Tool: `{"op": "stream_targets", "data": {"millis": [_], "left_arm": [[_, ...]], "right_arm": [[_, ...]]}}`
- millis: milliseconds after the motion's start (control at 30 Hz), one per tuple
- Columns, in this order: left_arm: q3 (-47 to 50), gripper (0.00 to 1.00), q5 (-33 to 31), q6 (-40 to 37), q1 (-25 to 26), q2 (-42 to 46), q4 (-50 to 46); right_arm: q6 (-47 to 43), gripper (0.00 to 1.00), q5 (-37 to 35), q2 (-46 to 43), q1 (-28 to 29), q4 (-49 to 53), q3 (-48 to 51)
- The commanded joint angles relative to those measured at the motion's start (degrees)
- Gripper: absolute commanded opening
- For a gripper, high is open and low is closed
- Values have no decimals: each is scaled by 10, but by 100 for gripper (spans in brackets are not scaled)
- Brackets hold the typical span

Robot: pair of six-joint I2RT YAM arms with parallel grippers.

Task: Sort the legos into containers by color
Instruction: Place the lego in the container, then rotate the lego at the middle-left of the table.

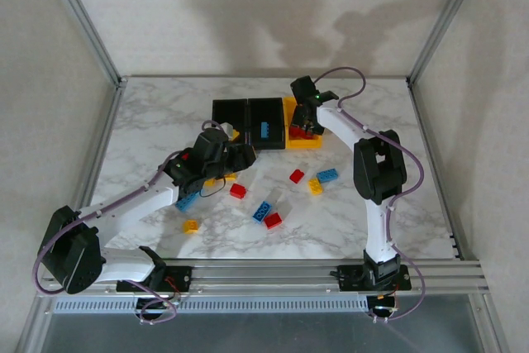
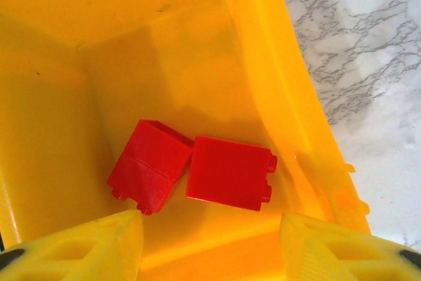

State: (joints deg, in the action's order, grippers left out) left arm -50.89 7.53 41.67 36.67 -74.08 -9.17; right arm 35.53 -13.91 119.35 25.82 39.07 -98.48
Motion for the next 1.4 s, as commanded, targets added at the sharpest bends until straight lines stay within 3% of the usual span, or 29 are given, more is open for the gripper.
{"op": "stream_targets", "data": {"millis": [0,233,700,1000,1233,1367], "left_arm": [[-2,56,-11,6,4,8,1],[3,56,-26,8,4,17,-31],[23,55,-67,36,5,27,-104],[47,55,-85,45,27,30,-121],[58,57,-173,73,35,34,-193],[88,62,-221,91,9,65,-243]], "right_arm": [[-3,55,-6,-35,8,6,-9],[-30,55,23,-120,20,-36,49],[-86,55,141,-350,42,-167,323],[-86,57,172,-399,78,-198,418],[-72,56,183,-410,97,-218,451],[-69,56,184,-410,98,-224,463]]}}
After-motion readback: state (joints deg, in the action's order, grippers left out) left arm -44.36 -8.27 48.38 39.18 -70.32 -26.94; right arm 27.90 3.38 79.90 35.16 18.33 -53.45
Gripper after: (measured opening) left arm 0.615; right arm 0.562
